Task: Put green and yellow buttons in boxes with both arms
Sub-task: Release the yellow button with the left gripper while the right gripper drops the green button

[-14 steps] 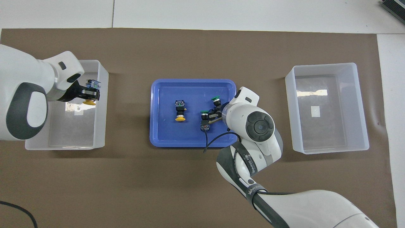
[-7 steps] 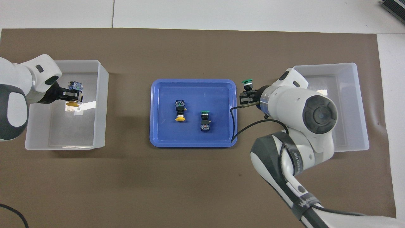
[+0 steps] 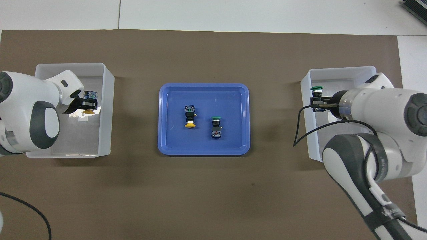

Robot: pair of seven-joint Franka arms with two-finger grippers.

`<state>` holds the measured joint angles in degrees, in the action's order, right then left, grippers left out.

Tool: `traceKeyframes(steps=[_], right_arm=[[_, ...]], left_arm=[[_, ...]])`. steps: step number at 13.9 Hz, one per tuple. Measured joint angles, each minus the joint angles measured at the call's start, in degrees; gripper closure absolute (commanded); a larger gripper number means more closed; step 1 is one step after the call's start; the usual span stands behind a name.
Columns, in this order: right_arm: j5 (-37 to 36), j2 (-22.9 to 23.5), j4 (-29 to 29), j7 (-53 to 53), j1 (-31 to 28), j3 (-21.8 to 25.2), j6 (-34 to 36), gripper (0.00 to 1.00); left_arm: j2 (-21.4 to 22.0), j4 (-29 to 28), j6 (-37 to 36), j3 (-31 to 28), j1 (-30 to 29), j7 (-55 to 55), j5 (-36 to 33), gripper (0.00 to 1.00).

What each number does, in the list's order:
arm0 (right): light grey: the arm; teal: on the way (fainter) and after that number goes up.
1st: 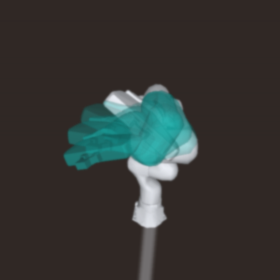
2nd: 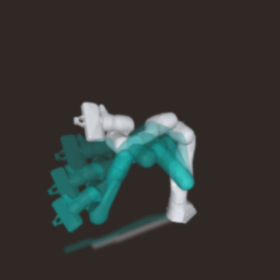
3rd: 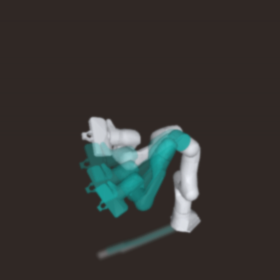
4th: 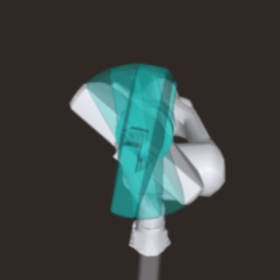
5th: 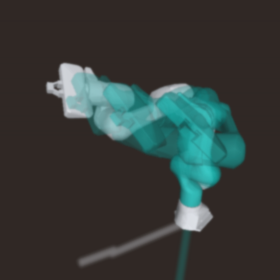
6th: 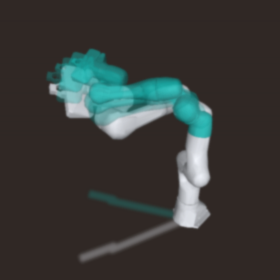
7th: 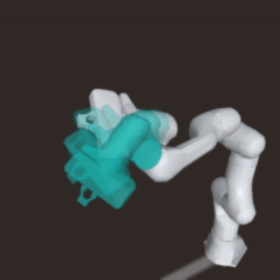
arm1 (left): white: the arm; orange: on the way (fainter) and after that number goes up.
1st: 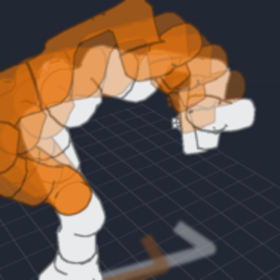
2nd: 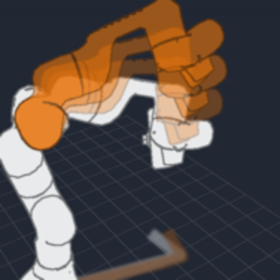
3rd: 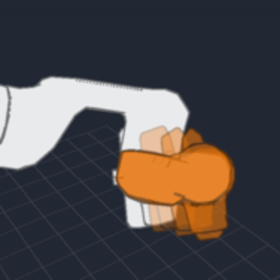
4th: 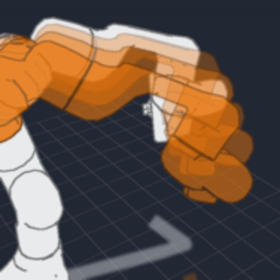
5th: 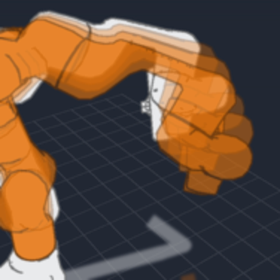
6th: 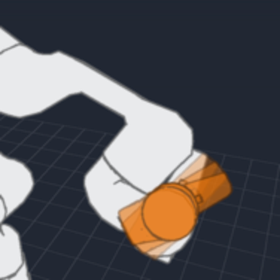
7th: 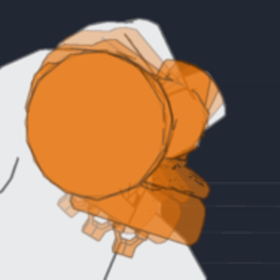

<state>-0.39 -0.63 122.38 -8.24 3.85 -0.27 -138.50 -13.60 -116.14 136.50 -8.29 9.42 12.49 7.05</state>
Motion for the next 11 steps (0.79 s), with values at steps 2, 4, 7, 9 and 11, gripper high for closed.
traceKeyframes(steps=[2,4,7,9,11], right_arm=[[0.0,-0.1,1.4,5.8,-4.4,0.0,0.0,1.0],[0.0,-0.2,3.3,10.0,-7.8,0.1,0.0,1.0],[0.1,1.3,5.7,14.6,-12.8,0.0,-2.2,1.0],[0.2,4.2,6.1,17.8,-14.9,0.1,-5.6,1.0],[0.2,6.6,6.1,18.0,-14.9,-0.1,-7.1,1.0]], left_arm=[[-2.4,0.0,3.0,0.0,0.0,0.0,0.0,1.0],[-3.8,0.0,4.6,-0.1,-0.1,0.0,0.0,1.0],[-3.9,0.2,4.7,-0.1,-0.2,0.0,0.0,0.2],[-3.9,0.8,3.7,0.0,-0.2,0.0,0.0,0.08],[-3.9,3.2,-0.1,-0.2,-0.2,0.0,0.0,0.07]])
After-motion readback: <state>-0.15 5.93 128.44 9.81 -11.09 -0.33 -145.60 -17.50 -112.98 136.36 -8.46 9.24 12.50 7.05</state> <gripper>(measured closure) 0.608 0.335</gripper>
